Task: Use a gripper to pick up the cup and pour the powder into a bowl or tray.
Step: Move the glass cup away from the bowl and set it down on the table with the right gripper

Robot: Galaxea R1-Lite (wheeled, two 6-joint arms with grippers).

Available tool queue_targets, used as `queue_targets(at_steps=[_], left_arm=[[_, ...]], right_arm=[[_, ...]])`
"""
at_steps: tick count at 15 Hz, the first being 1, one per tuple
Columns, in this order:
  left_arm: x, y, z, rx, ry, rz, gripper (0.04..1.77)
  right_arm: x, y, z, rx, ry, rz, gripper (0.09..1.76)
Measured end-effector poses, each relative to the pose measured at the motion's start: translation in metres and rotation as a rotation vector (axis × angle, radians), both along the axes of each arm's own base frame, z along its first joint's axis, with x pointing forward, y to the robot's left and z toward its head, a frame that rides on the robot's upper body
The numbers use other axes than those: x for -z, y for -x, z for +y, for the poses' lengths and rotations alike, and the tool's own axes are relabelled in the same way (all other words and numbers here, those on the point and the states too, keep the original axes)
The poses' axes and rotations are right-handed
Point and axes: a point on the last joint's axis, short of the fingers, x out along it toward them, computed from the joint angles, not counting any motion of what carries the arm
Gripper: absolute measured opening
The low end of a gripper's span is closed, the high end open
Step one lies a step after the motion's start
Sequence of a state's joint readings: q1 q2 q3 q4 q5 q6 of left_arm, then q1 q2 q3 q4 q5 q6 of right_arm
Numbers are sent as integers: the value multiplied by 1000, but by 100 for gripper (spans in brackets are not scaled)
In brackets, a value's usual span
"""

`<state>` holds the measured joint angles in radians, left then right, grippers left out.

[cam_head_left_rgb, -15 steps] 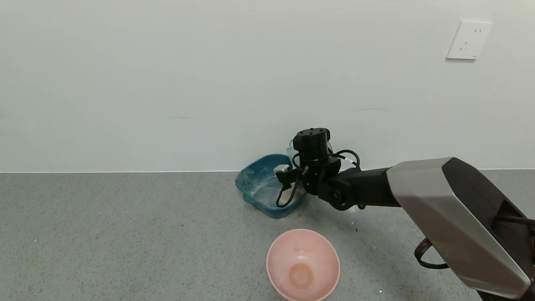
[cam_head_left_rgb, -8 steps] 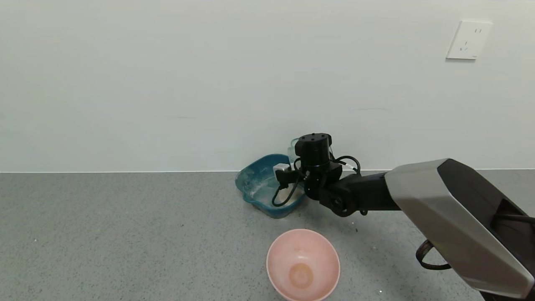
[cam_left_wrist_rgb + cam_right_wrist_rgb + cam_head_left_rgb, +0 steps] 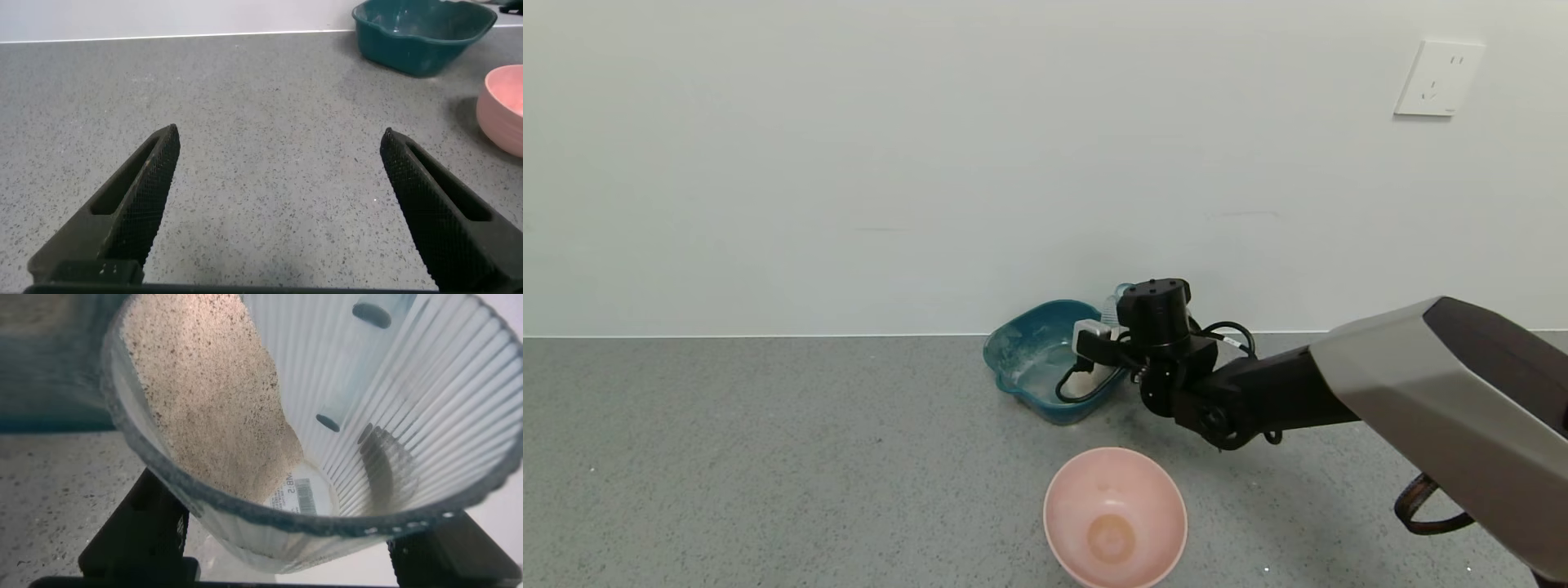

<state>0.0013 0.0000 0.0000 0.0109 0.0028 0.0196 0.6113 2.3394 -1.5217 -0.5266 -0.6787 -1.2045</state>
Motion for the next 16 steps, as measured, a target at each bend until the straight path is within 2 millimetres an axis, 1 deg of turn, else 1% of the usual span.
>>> queue_targets(at_steps=[4,6,9,10,12,14,16], left_arm=[[0,0,0,0,0,0,176],[0,0,0,0,0,-1,176],[0,0,0,0,0,0,176],[0,0,0,0,0,0,176],[0,0,0,0,0,0,176],[0,0,0,0,0,0,176],[0,0,0,0,0,0,176]], right_arm=[[-20,6,-20,38,-104,-76,134],[-24,12,-31,66,-178,-81,134],[-29,23,-45,117,-355,-87,134],[-32,25,-53,141,-411,-93,134],[-31,33,-69,187,-509,-85,134],[-27,45,-82,228,-665,-69,134],[-27,57,-93,268,-842,-70,134]])
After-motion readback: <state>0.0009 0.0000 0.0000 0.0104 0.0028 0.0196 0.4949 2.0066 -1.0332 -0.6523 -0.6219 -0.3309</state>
